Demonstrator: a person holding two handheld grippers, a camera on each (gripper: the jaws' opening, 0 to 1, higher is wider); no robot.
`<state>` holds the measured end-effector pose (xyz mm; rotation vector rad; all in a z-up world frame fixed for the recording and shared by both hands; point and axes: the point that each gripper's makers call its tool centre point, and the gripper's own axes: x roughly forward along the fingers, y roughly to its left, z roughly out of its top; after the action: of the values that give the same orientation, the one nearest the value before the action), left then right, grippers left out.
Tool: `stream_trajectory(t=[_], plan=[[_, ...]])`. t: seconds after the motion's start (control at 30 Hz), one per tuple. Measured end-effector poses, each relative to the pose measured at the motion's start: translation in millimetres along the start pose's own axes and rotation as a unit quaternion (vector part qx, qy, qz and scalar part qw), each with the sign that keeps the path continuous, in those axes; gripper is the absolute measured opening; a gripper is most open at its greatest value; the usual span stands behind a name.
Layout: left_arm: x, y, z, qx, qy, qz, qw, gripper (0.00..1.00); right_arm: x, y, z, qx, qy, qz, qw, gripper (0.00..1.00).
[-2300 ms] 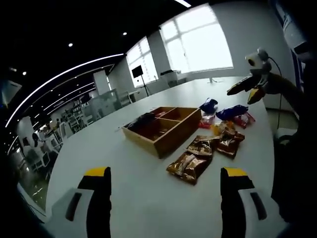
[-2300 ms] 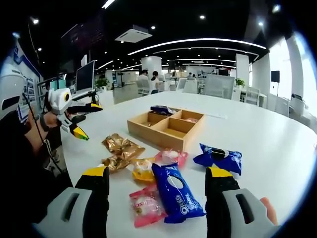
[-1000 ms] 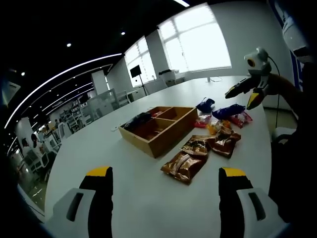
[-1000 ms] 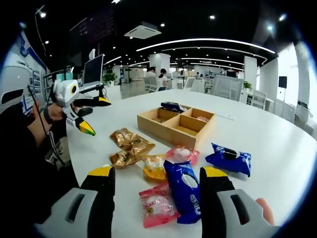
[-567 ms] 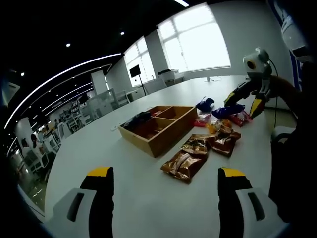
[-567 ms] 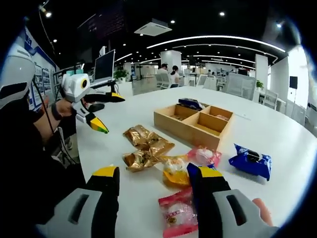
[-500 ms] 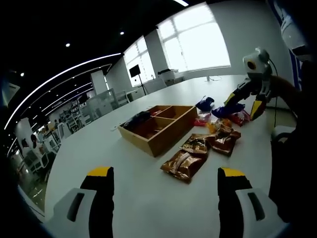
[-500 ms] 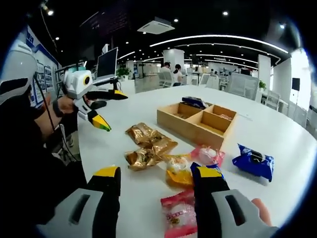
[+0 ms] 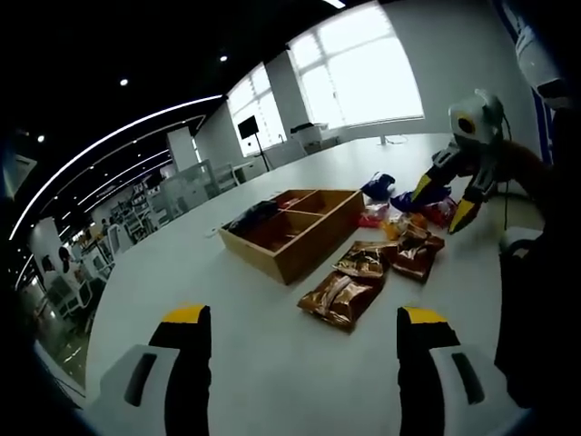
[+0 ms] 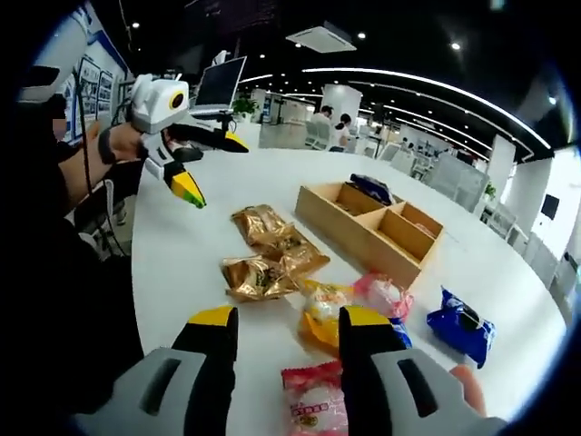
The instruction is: Pick up the scattered marshmallows, QQ candies, Oreo cookies, and mixed nuts on the table and sort them into separate containers
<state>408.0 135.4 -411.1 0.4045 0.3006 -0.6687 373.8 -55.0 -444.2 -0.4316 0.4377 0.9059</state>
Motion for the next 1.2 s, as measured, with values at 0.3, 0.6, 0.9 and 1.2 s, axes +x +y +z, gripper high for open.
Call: stream_trajectory(t=[0.3,0.6,0.9,1.2], plan=[[0.9,-2.3,1.0,-0.004,-0.002,-0.003,1.0000,0.87,8.3,5.0,-0.3,-0.048,0.012,0.004,0.9988,0.33],[2.3,-2.6,-1.5,-0.002,0.004,-0.005,1.0000,0.85,14.0,-3.0,0.7,-0.128,0.035,-0.041,0.9904,0.33],[2.1,-3.3,-2.0,-0.003,0.002,-0.005,1.0000,0.85,18.7,9.0,9.7,-0.216,0.034,-0.042,0.9749,0.33],[1.3,-1.1,-3.6,-0.001,0.003,-0.001,1.0000,0.82,23.6,15.6,14.1,-0.240,0.031,-0.023,0.9699,0.27]])
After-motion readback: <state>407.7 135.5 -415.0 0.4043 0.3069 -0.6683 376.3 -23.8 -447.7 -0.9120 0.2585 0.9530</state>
